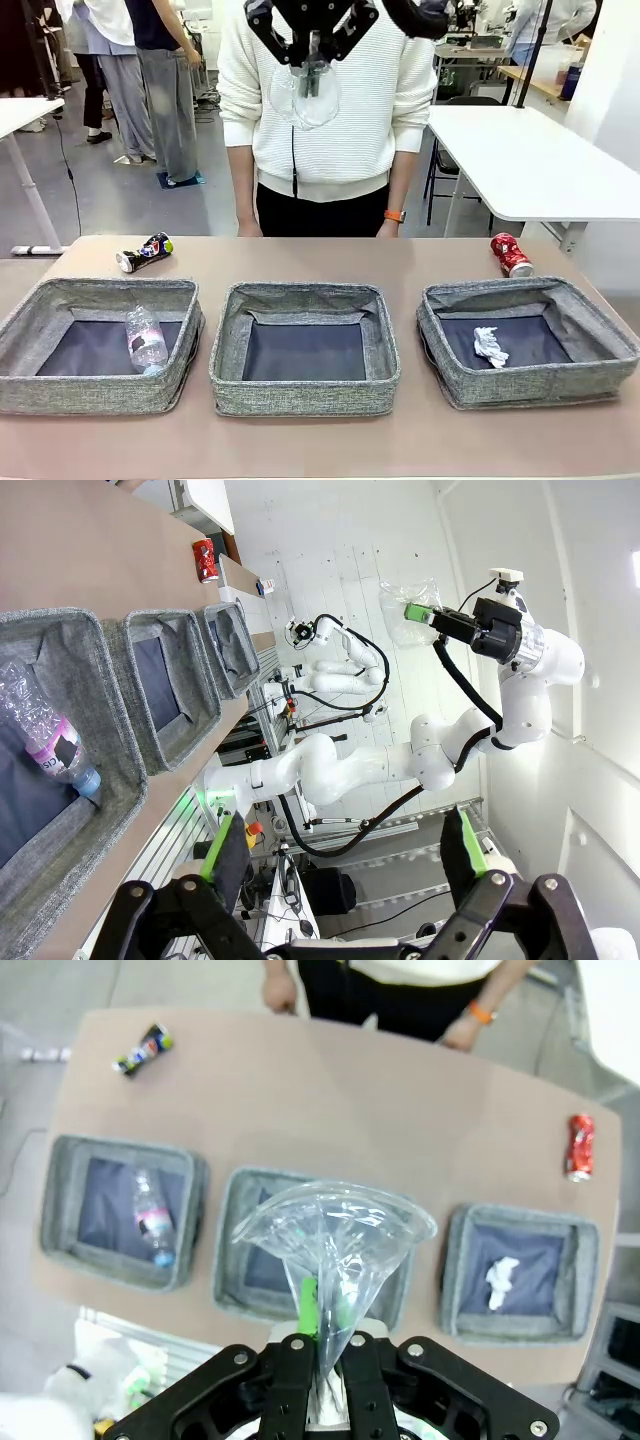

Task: Sort the waste into the appropriate baskets.
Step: Place the picked waste into the Fabric basket indicated by the person.

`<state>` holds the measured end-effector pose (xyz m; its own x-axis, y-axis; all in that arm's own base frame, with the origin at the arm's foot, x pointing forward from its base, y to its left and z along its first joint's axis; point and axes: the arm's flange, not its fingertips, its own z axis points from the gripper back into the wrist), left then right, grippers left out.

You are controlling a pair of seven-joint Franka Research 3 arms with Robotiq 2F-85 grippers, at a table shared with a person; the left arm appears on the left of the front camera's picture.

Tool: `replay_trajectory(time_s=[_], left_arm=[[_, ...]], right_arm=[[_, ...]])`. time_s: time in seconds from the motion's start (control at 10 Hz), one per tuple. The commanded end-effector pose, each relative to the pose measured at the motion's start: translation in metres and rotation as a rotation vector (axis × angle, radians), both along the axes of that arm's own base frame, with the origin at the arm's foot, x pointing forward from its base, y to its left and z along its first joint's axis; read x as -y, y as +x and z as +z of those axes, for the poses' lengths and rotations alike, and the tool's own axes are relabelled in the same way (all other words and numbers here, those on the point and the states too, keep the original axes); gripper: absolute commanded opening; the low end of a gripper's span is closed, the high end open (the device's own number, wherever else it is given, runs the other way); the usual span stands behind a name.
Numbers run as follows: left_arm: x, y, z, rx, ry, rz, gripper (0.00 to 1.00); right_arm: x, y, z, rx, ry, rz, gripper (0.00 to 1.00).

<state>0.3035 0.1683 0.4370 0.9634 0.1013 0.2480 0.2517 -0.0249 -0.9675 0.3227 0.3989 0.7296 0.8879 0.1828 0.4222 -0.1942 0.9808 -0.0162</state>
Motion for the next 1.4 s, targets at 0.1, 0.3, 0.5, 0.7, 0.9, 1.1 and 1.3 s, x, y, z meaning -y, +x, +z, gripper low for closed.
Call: replay_trajectory(time_s=[0.1, 0.3, 0.5, 0.7, 0.9, 1.1, 1.3], left_arm=[[0.0012, -0.0021, 0.0004, 0.017, 0.001, -0.005, 1.00], [0.0012, -0.0021, 0.0004, 0.017, 0.001, -0.005, 1.00], [0.0012, -0.0021, 0.0004, 0.017, 0.001, -0.005, 1.00], [0.0012, -0.0021, 0.0004, 0.017, 0.001, -0.005, 1.00], [0.0012, -0.0021, 0.0004, 0.017, 0.001, -0.005, 1.00], [0.0012, -0.0021, 0.0004, 0.017, 0.001, -0.005, 1.00], [0.0012, -0.0021, 0.0004, 0.017, 0.001, -0.005, 1.00]], right_arm=[[0.0016, -0.0003, 0.0007, 0.002, -0.005, 0.009, 0.06], [0.0016, -0.0003, 0.0007, 0.002, -0.005, 0.009, 0.06], [0.0016, -0.0003, 0.0007, 0.002, -0.005, 0.009, 0.06], [0.0016, -0.0003, 0.0007, 0.002, -0.005, 0.009, 0.06], [0.0016, -0.0003, 0.0007, 0.002, -0.005, 0.009, 0.06], [0.0016, -0.0003, 0.0007, 0.002, -0.005, 0.009, 0.06], [0.0016, -0.0003, 0.0007, 0.002, -0.005, 0.009, 0.06]])
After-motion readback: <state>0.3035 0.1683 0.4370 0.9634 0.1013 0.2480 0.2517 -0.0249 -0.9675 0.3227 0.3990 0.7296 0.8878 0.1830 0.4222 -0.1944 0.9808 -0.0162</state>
